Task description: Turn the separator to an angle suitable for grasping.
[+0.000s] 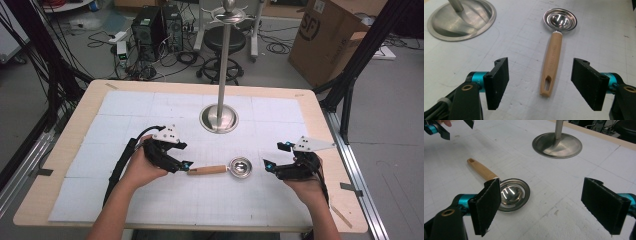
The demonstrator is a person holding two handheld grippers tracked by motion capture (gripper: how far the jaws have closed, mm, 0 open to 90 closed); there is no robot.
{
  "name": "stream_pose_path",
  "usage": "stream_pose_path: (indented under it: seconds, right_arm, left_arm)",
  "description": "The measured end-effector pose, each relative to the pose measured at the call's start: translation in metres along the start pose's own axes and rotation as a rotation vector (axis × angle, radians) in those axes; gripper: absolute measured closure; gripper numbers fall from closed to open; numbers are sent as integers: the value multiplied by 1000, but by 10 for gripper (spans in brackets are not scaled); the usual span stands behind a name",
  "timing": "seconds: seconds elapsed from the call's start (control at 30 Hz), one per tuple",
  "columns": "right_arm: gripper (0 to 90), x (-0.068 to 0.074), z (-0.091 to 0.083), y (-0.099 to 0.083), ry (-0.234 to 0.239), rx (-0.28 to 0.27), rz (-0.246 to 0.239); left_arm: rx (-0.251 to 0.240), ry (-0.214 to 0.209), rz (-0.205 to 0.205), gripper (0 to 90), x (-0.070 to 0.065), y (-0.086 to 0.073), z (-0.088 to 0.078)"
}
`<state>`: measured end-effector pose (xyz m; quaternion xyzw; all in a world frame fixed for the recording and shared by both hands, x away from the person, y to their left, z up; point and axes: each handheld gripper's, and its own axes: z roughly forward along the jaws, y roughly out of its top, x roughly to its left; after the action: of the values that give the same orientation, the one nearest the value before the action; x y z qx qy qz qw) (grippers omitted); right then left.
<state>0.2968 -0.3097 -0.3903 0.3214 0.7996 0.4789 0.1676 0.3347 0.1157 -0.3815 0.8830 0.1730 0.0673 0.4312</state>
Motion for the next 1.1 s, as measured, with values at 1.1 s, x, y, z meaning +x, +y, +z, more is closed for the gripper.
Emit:
stream_pose_path:
  seconds: [1.1]
  right_arm:
    - [155,1,3,0,7,13,-11]
  left_arm:
    - [-140,74,-88,16,22,-26,-48]
